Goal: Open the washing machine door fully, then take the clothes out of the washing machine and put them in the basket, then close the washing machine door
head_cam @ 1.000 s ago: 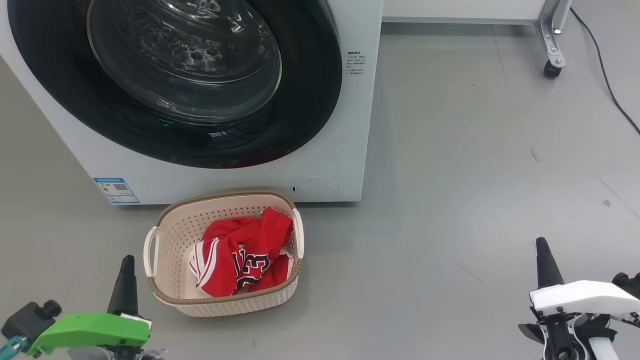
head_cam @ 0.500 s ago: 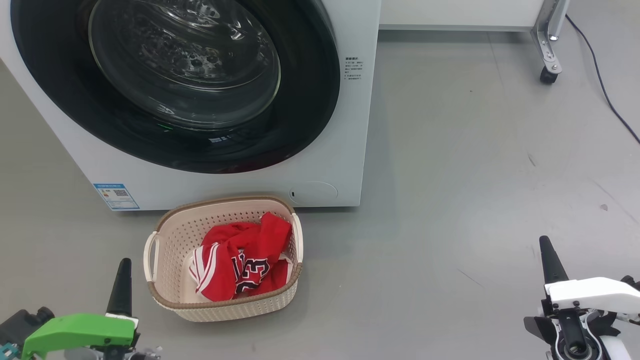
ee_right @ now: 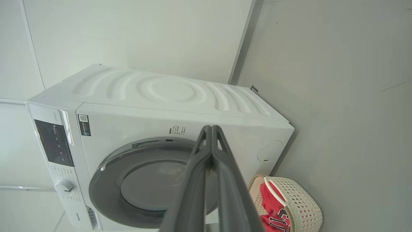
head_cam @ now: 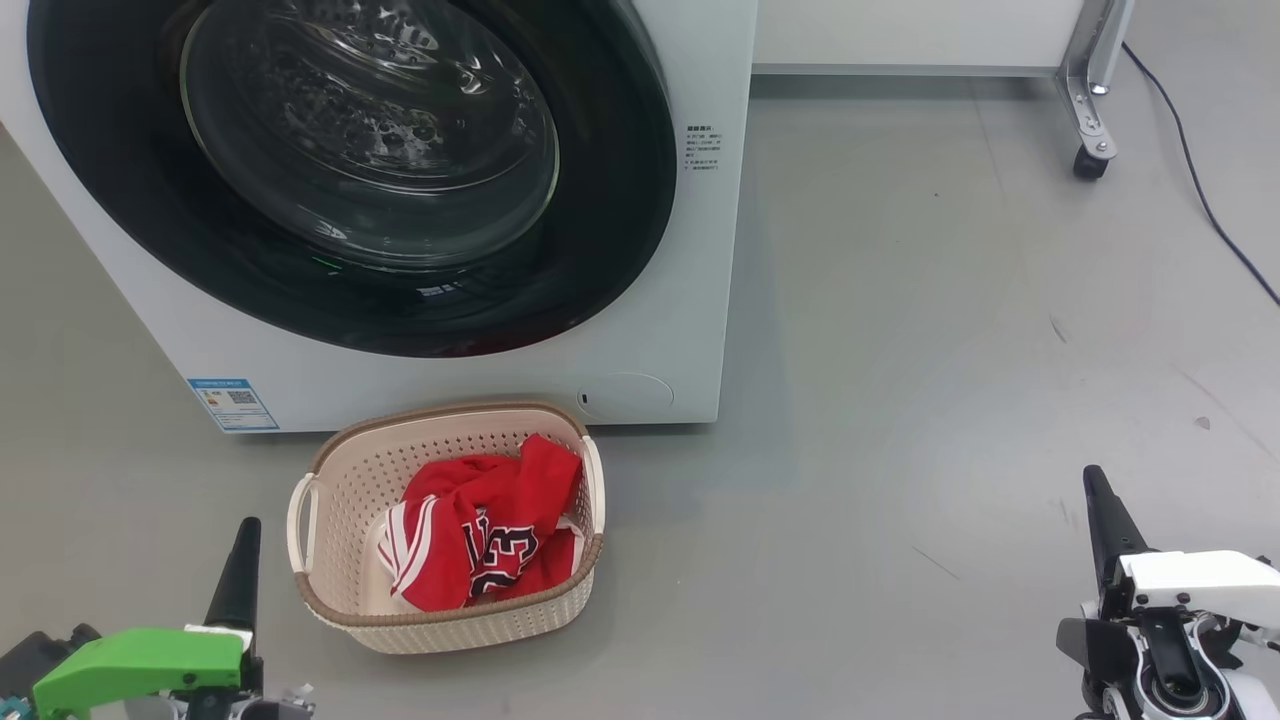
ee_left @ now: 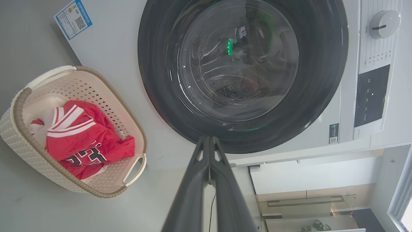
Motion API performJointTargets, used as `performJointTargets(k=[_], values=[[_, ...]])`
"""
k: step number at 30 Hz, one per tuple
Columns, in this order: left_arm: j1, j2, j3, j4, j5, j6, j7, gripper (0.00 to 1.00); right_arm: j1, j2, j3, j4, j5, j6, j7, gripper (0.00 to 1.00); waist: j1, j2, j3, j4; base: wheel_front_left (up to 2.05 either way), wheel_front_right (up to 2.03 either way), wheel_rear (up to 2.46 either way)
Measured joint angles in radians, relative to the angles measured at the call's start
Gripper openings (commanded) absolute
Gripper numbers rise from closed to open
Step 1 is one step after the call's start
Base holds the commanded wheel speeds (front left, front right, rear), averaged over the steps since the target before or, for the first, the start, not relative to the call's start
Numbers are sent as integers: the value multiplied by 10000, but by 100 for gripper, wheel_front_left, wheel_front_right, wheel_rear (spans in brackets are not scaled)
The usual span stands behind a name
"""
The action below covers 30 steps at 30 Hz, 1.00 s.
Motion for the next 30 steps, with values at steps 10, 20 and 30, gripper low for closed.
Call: performJointTargets(k=[10,20,30], values=[[-82,19,81,69,-1361,0,311,0,-147,-61,-182,150,1402,98,299,0,1,0,-120,-29,0,0,0],[-168,25,102,111,-1363,0,311,0,-189,-71,-199,169,1430,100,311,0,0,0,-121,-30,0,0,0],[-170,25,111,132,-1363,0,313,0,-190,-71,-209,201,1430,102,311,0,0,0,-122,-30,0,0,0]])
